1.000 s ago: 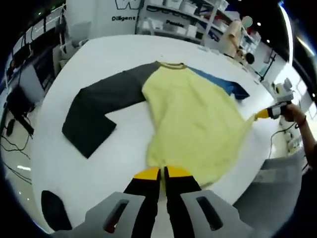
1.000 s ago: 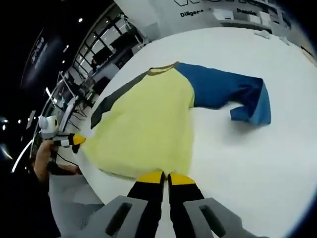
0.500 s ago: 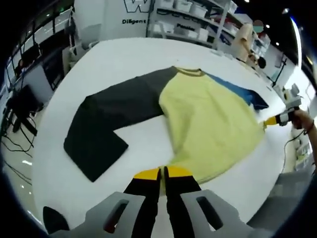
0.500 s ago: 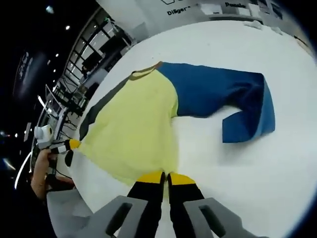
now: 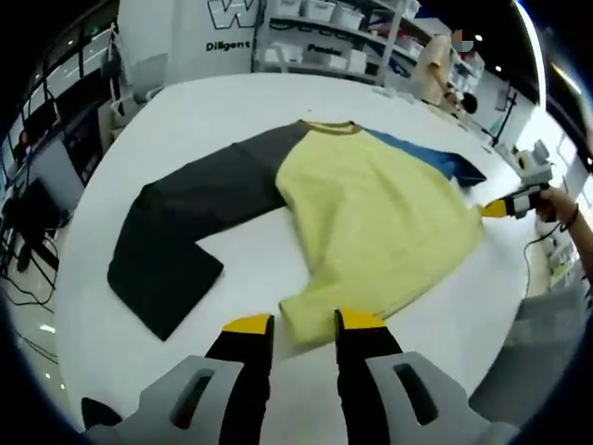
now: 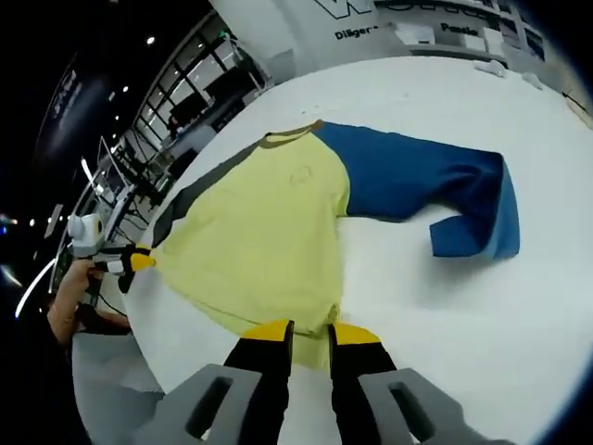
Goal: Fold the garment on the visible template until the final outline fits inside the template.
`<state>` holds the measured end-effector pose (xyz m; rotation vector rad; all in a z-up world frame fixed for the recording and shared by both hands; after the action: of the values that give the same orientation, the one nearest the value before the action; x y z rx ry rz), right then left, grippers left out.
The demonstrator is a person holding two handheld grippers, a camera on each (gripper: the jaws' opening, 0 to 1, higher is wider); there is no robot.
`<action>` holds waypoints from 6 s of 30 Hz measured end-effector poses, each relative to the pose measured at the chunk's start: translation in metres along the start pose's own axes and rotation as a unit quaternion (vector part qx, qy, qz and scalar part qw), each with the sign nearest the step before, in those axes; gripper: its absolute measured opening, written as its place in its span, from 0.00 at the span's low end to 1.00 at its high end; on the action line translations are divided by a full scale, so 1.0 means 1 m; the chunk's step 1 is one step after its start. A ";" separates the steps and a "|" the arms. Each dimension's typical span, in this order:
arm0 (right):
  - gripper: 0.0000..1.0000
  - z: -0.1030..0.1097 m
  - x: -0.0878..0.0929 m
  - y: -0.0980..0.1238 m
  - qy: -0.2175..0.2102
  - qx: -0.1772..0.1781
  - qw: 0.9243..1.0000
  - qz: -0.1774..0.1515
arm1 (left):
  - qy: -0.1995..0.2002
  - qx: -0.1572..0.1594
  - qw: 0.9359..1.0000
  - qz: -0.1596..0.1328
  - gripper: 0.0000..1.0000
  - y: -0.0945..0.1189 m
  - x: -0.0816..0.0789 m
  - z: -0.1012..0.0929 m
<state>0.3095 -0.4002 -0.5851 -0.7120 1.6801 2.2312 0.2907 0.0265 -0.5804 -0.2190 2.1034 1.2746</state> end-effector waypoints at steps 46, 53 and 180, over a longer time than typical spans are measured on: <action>0.00 0.034 0.061 0.072 0.036 -0.041 0.997 0.063 | 0.044 0.056 0.995 0.067 0.02 0.050 0.045 -0.029; 0.00 0.026 0.074 0.062 0.023 -0.013 0.996 0.084 | 0.057 0.056 0.994 0.080 0.02 0.043 0.057 -0.029; 0.00 -0.149 -0.058 0.084 0.005 0.320 0.946 -0.058 | -0.105 0.023 0.984 -0.142 0.94 0.060 0.052 -0.079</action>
<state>0.3517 -0.5624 -0.5173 -0.6212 2.1288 1.4550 0.1872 0.0006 -0.5440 -0.3358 1.8448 1.0309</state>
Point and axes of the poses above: the point that each gripper's makers call its tool centre point, and the gripper's own axes: y roughly backward along the fingers, z roughly to its left, x roughly out of its underside, the point moved 10 cm from there along y, roughly backward along the fingers, and after that the axes turned 13 degrees about x, right-handed, at the moved point
